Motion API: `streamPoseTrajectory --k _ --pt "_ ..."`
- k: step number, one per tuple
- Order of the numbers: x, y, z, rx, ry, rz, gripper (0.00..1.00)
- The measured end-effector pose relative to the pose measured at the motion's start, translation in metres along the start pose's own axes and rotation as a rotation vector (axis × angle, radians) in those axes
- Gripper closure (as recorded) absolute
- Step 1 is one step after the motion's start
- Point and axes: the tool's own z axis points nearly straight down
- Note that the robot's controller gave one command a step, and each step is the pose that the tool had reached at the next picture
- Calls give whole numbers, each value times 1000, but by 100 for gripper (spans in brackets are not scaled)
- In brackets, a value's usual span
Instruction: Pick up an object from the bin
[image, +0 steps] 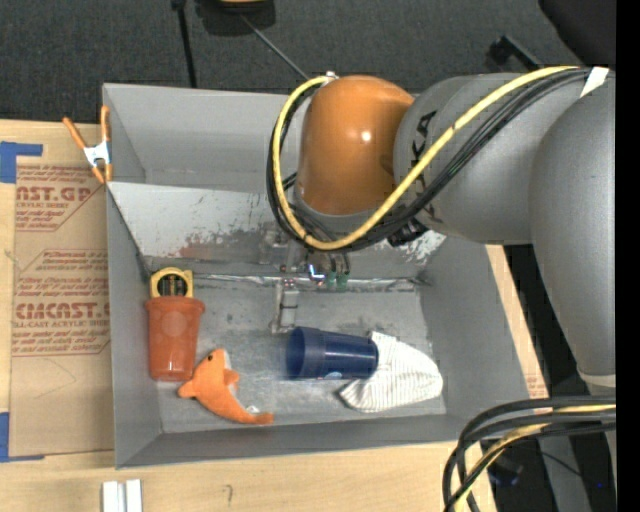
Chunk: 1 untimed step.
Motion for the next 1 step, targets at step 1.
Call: streamPoseTrajectory --k 1 --pt "-2 -1 -5 -1 -8 1 0"
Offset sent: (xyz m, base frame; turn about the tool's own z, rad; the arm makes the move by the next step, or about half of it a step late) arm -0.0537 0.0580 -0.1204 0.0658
